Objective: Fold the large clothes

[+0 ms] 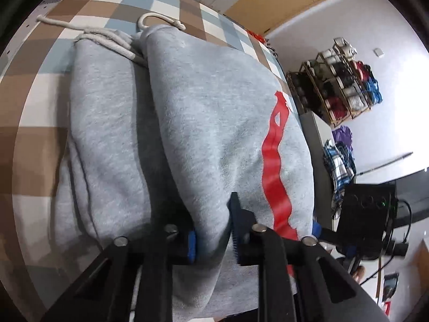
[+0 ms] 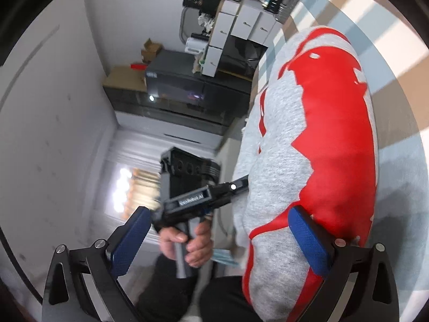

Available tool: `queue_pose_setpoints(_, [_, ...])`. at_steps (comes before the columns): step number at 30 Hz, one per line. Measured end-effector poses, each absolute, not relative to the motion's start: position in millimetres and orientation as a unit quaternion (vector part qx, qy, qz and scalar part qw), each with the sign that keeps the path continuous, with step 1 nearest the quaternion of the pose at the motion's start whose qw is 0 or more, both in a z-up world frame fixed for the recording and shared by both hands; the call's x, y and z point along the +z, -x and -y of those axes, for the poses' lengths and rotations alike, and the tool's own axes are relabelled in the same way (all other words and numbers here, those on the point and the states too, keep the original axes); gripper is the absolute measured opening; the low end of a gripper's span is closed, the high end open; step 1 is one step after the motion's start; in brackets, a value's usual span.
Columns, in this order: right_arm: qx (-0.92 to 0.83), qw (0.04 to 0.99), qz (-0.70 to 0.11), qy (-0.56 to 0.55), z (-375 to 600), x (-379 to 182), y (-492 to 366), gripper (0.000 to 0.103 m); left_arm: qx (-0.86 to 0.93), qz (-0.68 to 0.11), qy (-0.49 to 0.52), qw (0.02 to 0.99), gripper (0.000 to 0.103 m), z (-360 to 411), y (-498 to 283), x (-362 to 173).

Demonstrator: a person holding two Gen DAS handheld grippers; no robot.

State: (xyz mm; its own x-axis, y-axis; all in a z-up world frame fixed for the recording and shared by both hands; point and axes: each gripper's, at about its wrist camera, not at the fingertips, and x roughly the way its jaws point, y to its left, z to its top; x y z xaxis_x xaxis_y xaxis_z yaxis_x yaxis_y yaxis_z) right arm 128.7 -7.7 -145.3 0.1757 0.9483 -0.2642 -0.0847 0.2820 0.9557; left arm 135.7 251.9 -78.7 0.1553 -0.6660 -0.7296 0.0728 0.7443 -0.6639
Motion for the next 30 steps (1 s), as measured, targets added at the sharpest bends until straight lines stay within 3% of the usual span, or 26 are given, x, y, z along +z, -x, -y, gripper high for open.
queue_pose_setpoints(9, [0.391, 0.682, -0.498, -0.366, -6, -129, -126, 0.103, -0.265, -0.569, 0.284, 0.725, 0.006, -268, -147, -41])
queue_pose_setpoints(13, [0.377, 0.738, -0.511, -0.227, -43, -111, -116, 0.103, -0.274, -0.550, 0.284, 0.736, 0.006, -278, -147, -25])
queue_pose_setpoints(15, [0.366, 0.754, -0.516, -0.176, -59, -109, -110, 0.103, -0.271, -0.554, 0.277, 0.736, 0.005, -281, -145, -32])
queue_pose_setpoints(21, [0.371, 0.734, -0.548, -0.154, -72, -115, -117, 0.103, -0.253, -0.574, 0.286, 0.724, 0.006, -293, -139, -73])
queue_pose_setpoints(30, [0.379, 0.691, -0.608, 0.092, -128, -117, -116, 0.103, -0.266, -0.578, 0.323, 0.701, 0.007, -301, -133, -110])
